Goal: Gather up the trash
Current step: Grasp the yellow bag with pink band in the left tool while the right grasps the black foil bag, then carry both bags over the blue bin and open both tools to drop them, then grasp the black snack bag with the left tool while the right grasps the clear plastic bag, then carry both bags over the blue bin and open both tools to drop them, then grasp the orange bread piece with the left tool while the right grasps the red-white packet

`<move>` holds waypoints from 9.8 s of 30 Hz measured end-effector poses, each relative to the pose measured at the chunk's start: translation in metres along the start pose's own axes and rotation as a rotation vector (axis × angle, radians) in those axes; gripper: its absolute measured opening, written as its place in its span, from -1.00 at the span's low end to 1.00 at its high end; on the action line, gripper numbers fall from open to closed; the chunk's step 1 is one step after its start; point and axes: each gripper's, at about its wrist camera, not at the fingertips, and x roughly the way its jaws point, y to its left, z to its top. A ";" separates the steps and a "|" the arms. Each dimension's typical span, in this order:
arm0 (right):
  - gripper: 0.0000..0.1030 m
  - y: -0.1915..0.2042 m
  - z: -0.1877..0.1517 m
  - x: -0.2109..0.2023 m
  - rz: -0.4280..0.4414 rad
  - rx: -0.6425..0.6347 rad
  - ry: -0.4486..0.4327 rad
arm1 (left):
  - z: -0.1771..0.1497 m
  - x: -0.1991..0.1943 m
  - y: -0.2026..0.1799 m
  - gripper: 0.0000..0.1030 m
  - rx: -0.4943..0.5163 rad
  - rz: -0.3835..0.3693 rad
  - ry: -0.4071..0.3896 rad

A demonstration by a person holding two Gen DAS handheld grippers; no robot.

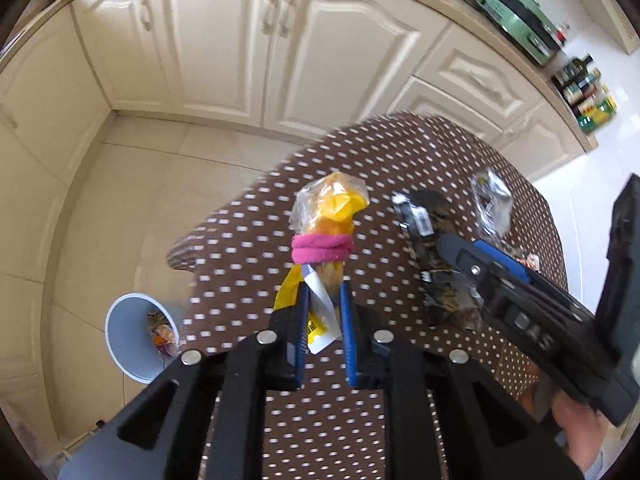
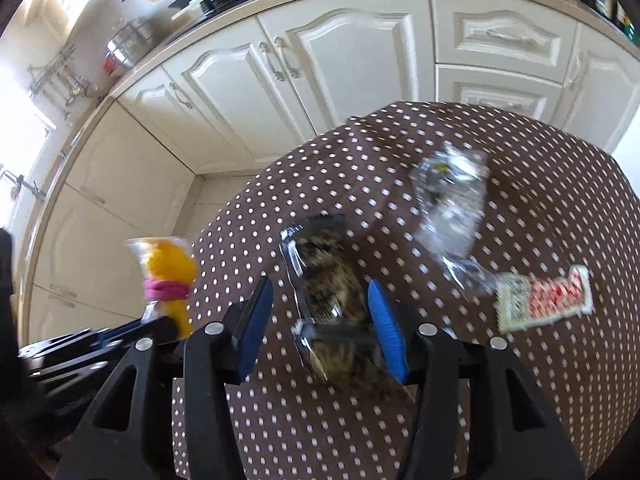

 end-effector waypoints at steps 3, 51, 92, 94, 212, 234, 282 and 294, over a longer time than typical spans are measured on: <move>0.05 0.006 0.001 0.014 -0.026 -0.033 0.020 | -0.002 -0.006 0.014 -0.73 -0.028 0.009 -0.009; -0.58 0.343 -0.088 0.010 0.247 -0.269 0.072 | -0.107 -0.145 0.310 -0.22 -0.205 0.076 -0.019; -0.26 0.318 -0.081 0.001 0.288 -0.218 0.065 | -0.110 -0.164 0.292 -0.13 -0.245 0.121 -0.052; -0.26 0.301 -0.077 -0.003 0.275 -0.197 0.057 | -0.104 -0.157 0.275 -0.13 -0.227 0.109 -0.047; -0.57 0.361 -0.114 0.025 0.243 -0.268 0.082 | -0.121 -0.147 0.351 -0.34 -0.289 0.084 -0.019; -0.43 0.387 -0.117 0.038 0.314 -0.318 0.139 | -0.138 -0.170 0.378 -0.23 -0.390 0.150 -0.050; -0.02 -0.133 -0.033 -0.036 -0.074 0.479 -0.109 | 0.017 0.046 -0.087 -0.05 0.147 0.005 0.103; -0.56 -0.127 -0.004 -0.013 -0.127 0.371 -0.138 | 0.038 0.067 -0.085 -0.05 0.123 0.019 0.064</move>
